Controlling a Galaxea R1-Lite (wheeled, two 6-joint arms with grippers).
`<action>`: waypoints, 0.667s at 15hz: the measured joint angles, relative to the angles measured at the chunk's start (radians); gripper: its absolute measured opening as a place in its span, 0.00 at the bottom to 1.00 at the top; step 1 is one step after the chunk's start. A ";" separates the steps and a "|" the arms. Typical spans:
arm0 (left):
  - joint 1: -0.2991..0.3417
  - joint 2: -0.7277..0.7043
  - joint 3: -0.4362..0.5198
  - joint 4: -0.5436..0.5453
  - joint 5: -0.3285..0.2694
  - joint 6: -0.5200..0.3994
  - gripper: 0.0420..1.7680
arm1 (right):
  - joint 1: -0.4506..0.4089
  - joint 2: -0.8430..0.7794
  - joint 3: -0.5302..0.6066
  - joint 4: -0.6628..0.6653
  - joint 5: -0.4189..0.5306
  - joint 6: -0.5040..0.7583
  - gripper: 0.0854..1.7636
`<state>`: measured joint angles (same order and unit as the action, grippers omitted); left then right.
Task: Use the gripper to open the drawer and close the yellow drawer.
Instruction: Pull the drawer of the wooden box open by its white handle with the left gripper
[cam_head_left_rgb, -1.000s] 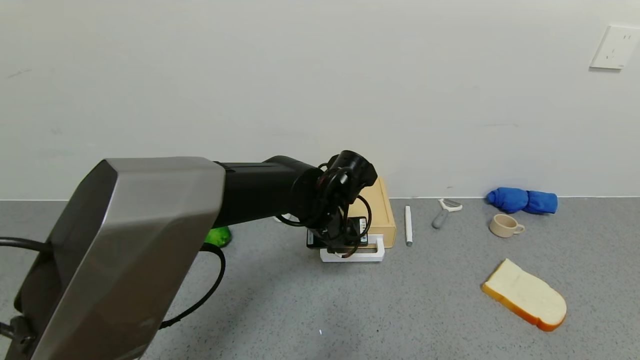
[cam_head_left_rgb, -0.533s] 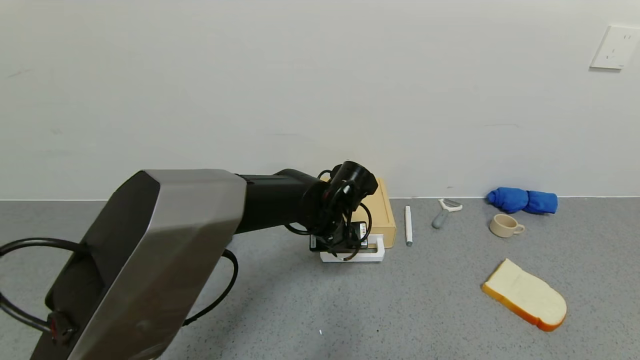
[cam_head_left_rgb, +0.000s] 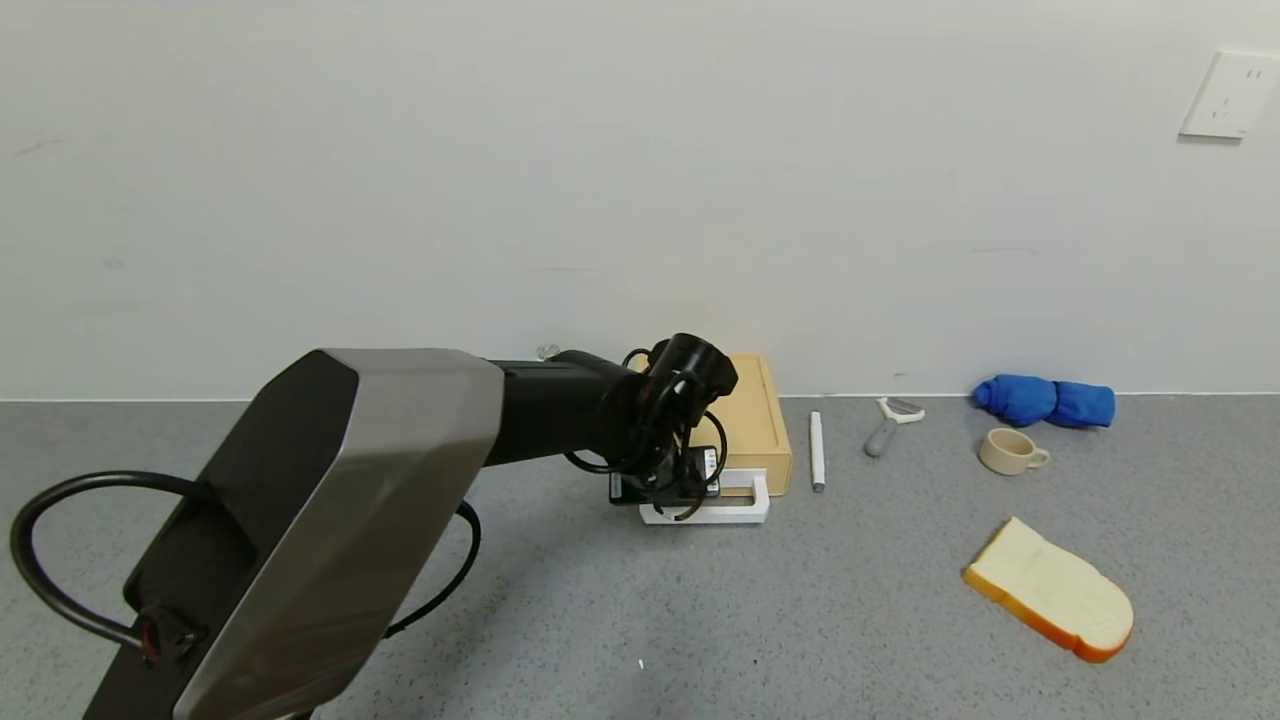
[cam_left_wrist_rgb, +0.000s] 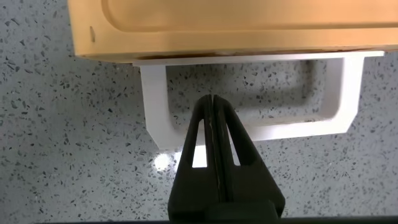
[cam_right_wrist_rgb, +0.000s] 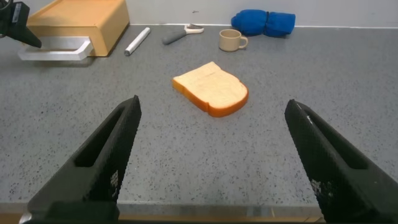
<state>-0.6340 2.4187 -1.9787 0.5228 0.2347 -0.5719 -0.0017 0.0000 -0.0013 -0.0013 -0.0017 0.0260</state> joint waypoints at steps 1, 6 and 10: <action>0.001 0.005 0.000 -0.001 0.000 0.000 0.04 | 0.000 0.000 0.000 0.000 0.000 0.000 0.96; 0.004 0.027 -0.002 -0.036 -0.001 0.000 0.04 | 0.000 0.000 0.000 0.000 0.000 0.000 0.96; 0.003 0.033 -0.002 -0.033 -0.013 0.001 0.04 | 0.000 0.000 0.000 0.000 0.000 0.000 0.96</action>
<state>-0.6306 2.4519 -1.9804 0.4900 0.2213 -0.5709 -0.0017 0.0000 -0.0013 -0.0013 -0.0019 0.0260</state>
